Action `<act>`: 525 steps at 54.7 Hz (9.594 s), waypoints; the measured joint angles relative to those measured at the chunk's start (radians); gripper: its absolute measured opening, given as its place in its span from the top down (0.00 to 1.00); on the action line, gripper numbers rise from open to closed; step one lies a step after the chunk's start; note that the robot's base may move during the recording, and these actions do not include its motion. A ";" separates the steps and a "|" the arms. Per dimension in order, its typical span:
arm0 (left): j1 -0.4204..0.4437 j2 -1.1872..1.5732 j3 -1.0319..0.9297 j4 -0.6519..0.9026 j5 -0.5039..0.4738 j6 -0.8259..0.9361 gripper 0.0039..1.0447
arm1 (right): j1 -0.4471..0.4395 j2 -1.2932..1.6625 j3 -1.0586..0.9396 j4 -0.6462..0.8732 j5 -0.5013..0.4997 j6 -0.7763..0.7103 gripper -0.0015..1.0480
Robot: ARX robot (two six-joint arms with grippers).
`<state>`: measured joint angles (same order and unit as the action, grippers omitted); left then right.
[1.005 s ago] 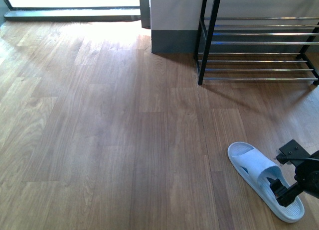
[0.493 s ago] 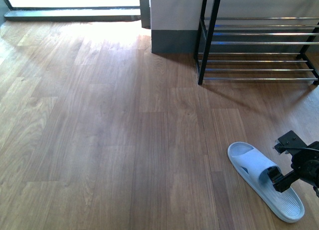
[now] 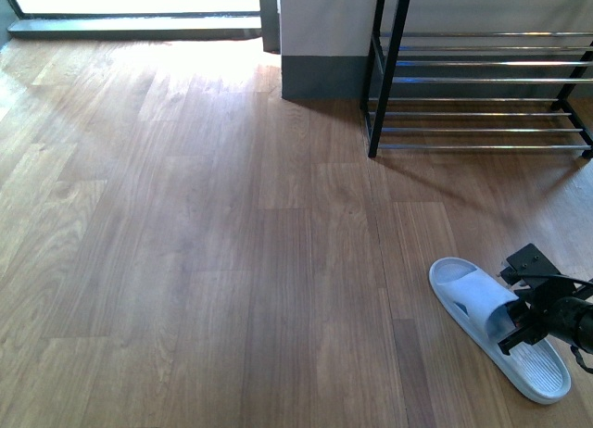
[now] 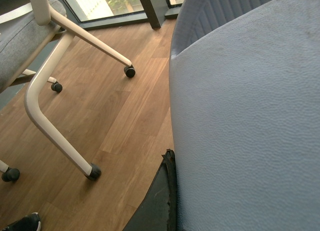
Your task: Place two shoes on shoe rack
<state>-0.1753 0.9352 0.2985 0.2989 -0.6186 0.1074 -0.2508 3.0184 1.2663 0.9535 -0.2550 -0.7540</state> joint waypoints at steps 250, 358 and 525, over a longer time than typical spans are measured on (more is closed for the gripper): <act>-0.001 -0.002 -0.002 0.000 0.005 0.000 0.98 | -0.528 -2.415 -1.234 -0.916 -0.733 0.000 0.98; 0.001 -0.001 -0.002 0.000 -0.002 0.001 0.98 | -0.528 -2.417 -1.236 -0.916 -0.734 0.002 0.98; 0.000 0.000 -0.002 0.000 -0.001 0.001 0.98 | 0.319 -1.012 -0.299 -0.442 0.478 0.338 0.37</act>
<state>-0.1753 0.9348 0.2966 0.2985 -0.6197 0.1081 0.0685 2.0064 0.9676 0.5117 0.2226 -0.4160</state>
